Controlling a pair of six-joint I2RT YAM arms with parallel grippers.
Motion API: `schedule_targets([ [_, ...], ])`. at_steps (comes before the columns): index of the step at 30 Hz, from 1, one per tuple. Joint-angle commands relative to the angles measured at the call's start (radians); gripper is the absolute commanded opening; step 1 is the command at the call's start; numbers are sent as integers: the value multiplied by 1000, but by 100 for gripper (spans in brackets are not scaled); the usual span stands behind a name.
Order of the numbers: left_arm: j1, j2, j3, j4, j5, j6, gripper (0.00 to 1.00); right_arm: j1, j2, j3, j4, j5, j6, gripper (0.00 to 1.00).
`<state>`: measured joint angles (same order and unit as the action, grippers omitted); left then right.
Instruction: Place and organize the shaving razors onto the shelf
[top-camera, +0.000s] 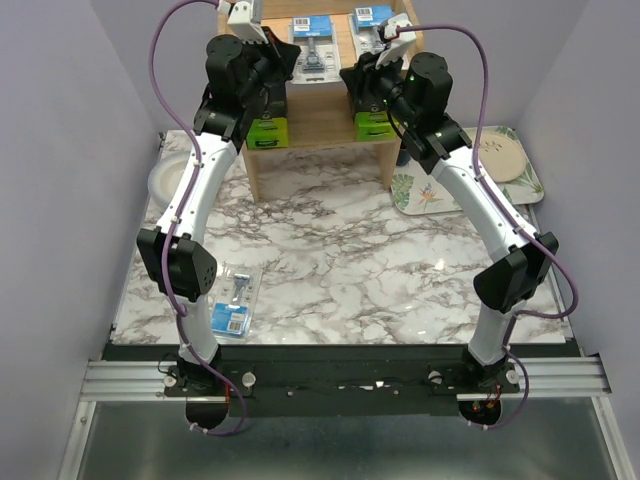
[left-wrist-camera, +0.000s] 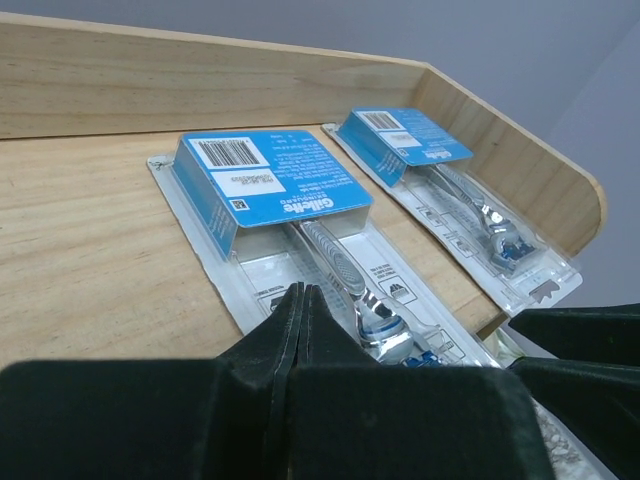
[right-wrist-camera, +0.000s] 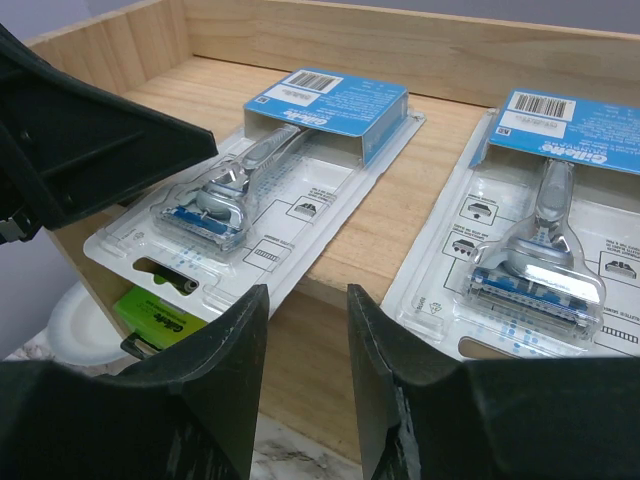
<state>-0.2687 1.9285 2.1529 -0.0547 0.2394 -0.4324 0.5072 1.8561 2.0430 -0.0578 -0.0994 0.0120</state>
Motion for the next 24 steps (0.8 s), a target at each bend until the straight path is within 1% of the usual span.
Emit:
schedule_targets([
  [1,-17,35,-5,13,0,-20,0,8,-21,-9,-19,6,5,46],
  [7,-36,32,-13,16,1,-28,0,8,-17,-6,-14,15,-1,47],
  [15,-55,67,22,27,8,-45,0,8,-6,2,-10,21,-1,48],
  [20,-50,58,13,16,-49,-63,0,7,14,22,7,58,-53,50],
  [24,-46,9,-17,50,-100,-81,1,8,32,52,3,67,-64,51],
])
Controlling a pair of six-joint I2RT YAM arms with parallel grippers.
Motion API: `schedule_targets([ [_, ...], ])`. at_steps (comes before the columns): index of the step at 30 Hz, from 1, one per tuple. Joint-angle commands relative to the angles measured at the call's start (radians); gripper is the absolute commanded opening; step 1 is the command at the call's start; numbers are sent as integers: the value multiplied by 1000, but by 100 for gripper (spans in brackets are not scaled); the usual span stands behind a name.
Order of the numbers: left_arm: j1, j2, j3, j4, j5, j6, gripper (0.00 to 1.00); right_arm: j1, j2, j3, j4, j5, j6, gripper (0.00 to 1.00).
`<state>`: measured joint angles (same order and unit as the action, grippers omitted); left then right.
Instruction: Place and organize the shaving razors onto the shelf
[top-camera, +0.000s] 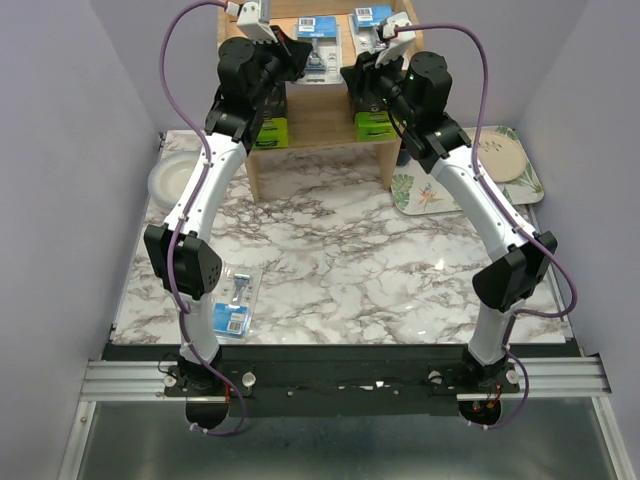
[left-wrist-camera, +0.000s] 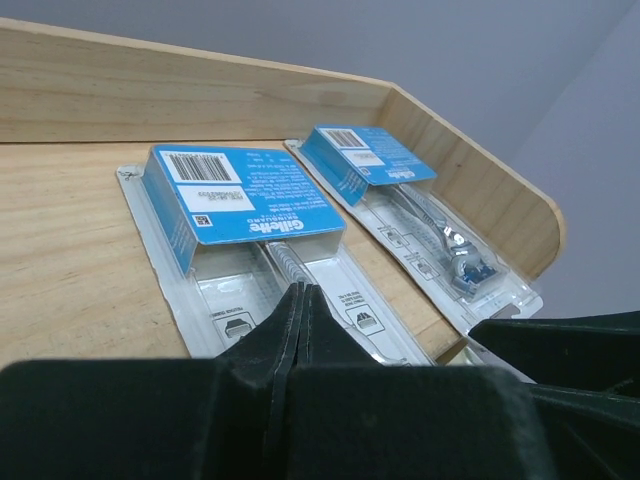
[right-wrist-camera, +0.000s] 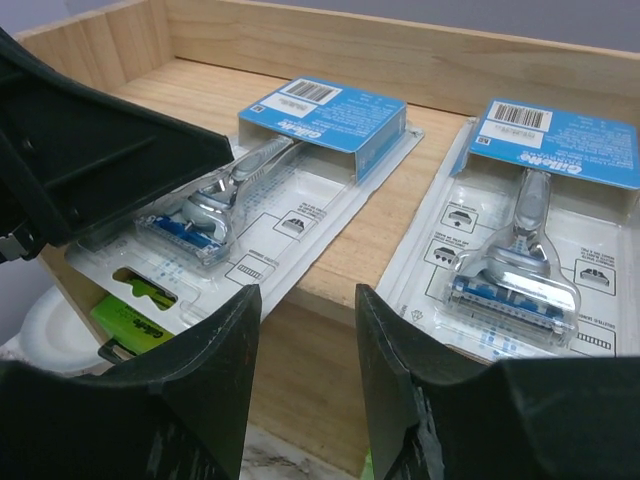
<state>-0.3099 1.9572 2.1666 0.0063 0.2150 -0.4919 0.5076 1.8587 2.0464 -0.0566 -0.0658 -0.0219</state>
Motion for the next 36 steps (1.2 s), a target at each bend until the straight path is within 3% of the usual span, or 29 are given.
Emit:
schedule_targets([
  [1,-3,-44,-40,-11,-88,-20,1,6,27,51,3,32,-33,51],
  [5,-5,-130,-103,113,-120,10,2,8,-36,23,6,23,-52,51],
  [9,-3,-208,-116,103,-135,47,9,9,-123,-31,-9,-6,-59,52],
  [14,0,-375,-258,110,-83,79,14,26,-222,-150,-29,-46,-39,51],
  [17,0,-490,-384,126,-86,110,14,43,-250,-219,-38,-97,-15,40],
  [19,2,-578,-451,136,-98,165,13,54,-247,-241,-38,-135,5,24],
  [21,9,-627,-524,130,-115,228,3,63,-231,-236,-40,-189,17,11],
  [24,34,-717,-585,97,-150,352,0,71,-181,-190,-46,-210,60,3],
  [29,64,-843,-712,83,-287,483,0,75,-104,-97,-49,-230,109,1],
  [36,112,-885,-754,50,-305,474,0,80,-17,-19,-55,-215,160,0],
])
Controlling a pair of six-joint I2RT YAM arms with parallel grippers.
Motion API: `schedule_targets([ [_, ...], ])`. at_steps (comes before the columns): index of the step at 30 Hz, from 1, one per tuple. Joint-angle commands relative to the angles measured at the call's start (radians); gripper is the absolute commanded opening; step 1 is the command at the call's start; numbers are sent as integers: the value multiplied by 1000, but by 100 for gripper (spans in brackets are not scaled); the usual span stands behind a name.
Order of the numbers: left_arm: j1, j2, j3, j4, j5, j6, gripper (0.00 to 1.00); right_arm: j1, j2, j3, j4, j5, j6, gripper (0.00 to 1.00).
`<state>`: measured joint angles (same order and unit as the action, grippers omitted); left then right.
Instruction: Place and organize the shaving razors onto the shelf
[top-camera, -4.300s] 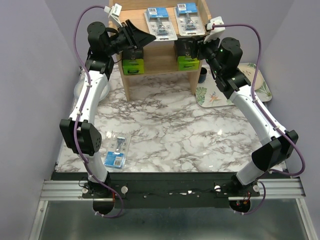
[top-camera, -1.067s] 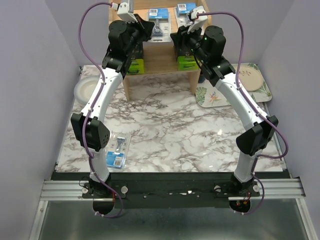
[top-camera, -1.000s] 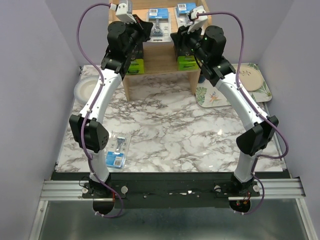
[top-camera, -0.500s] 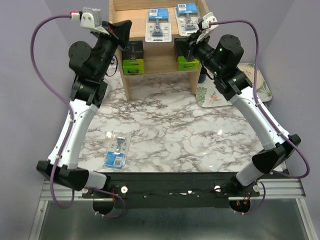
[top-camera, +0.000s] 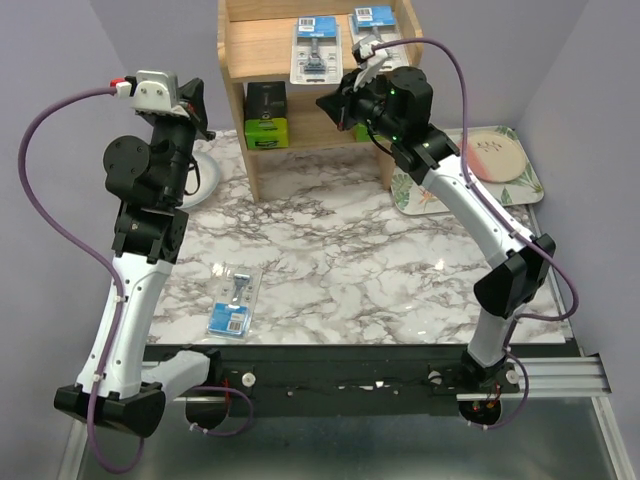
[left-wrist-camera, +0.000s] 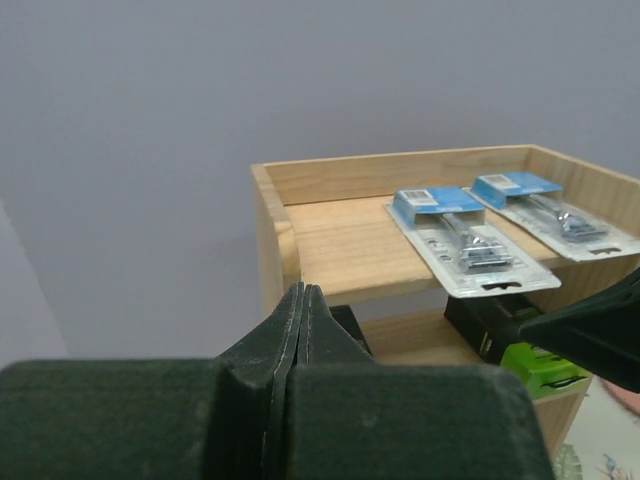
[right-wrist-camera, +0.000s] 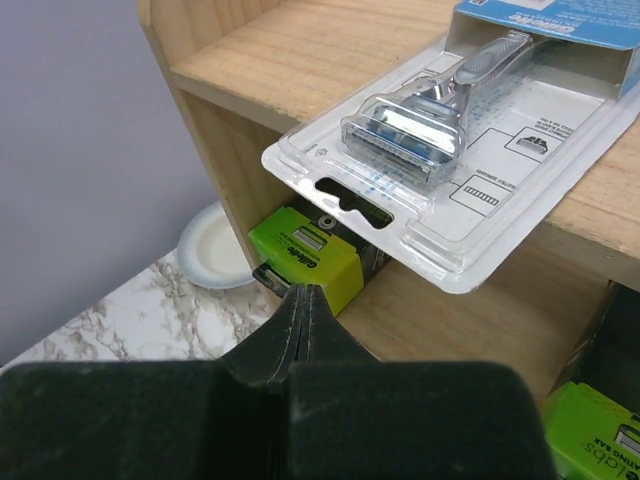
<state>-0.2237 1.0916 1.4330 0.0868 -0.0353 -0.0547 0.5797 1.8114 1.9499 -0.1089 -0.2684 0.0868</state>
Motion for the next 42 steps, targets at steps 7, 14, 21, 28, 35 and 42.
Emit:
schedule_targets([
  [7,52,-9,-16,-59,-38,1,0,9,106,184,-6,38,56,1],
  [14,69,10,20,-76,-17,-36,0,-1,175,253,-2,86,67,0],
  [21,78,21,23,-71,-11,-53,1,-20,203,291,12,120,36,1],
  [28,84,21,12,-64,-5,-70,1,-38,198,288,18,130,8,1],
  [35,86,14,-26,-76,2,-88,9,-44,197,282,21,124,-2,1],
  [42,92,8,-59,-133,34,-140,18,-43,221,297,29,118,-21,1],
])
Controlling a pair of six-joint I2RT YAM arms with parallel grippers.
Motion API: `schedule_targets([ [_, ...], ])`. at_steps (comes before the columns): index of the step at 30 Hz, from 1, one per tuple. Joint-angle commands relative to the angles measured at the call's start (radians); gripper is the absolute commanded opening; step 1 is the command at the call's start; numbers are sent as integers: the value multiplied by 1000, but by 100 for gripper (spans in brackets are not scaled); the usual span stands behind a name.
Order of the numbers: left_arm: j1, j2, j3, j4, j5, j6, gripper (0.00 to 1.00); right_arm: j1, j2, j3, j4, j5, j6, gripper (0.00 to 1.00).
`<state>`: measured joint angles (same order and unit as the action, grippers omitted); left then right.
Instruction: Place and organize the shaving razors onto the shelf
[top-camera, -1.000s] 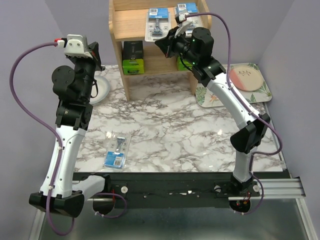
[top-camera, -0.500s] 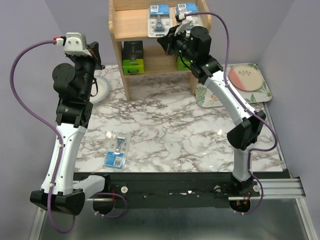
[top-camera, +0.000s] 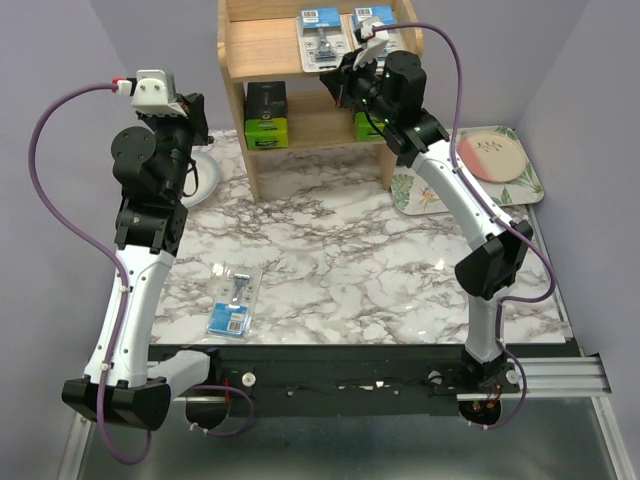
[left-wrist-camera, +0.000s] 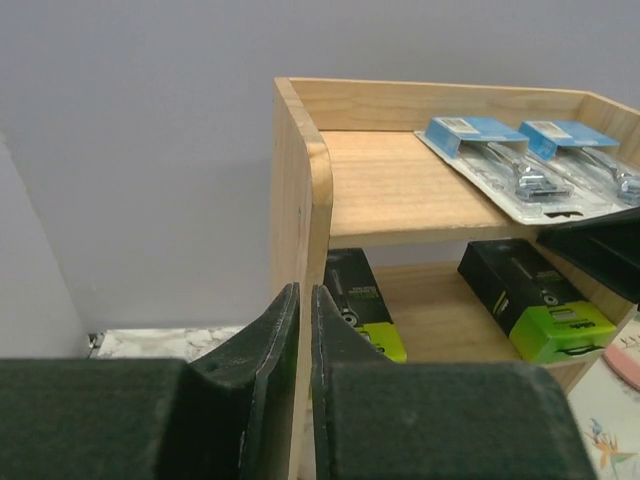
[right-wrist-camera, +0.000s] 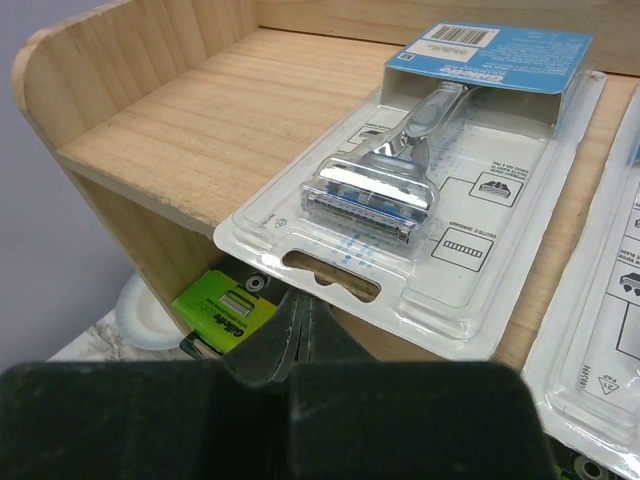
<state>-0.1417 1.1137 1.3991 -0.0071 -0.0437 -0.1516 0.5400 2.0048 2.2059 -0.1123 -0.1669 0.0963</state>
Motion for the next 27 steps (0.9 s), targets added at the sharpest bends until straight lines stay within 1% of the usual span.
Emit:
schedule_targets([
  [1,10,-15,-28,-40,42,-52,19,-3,37,46,31,15,-30,1],
  [9,10,-29,-48,-54,44,-51,20,-3,43,40,20,-16,-17,1],
  [11,10,-35,-60,-65,42,-51,24,-3,34,31,16,-19,-18,3],
  [12,10,-38,-64,-70,44,-52,31,-3,20,11,11,-26,-20,4],
  [14,10,-44,-83,-94,42,-62,37,-5,-1,-15,5,-37,-23,7],
  [15,10,-48,-92,-108,44,-75,42,-3,-26,-52,-4,-51,-21,9],
  [16,11,-49,-98,-123,42,-75,45,-3,-41,-70,-9,-63,-20,16],
  [17,11,-54,-113,-163,85,-69,49,-3,-57,-95,-15,-77,-20,20],
  [18,10,-57,-121,-180,103,-42,55,-3,-81,-122,-24,-94,-17,24],
  [19,11,-60,-130,-200,123,-31,58,-3,-130,-196,-24,-101,-12,31],
  [21,11,-74,-164,-255,166,-28,65,-3,-184,-270,-32,-123,-12,37],
  [22,11,-80,-181,-269,171,-48,67,-3,-239,-347,-35,-125,-13,42],
  [25,11,-94,-218,-359,173,-110,71,-5,-337,-469,-40,-129,-21,47],
  [26,13,-97,-232,-417,165,-124,72,-3,-407,-557,-44,-128,-21,47],
  [27,13,-101,-245,-438,166,-135,72,-3,-452,-604,-53,-129,-20,48],
])
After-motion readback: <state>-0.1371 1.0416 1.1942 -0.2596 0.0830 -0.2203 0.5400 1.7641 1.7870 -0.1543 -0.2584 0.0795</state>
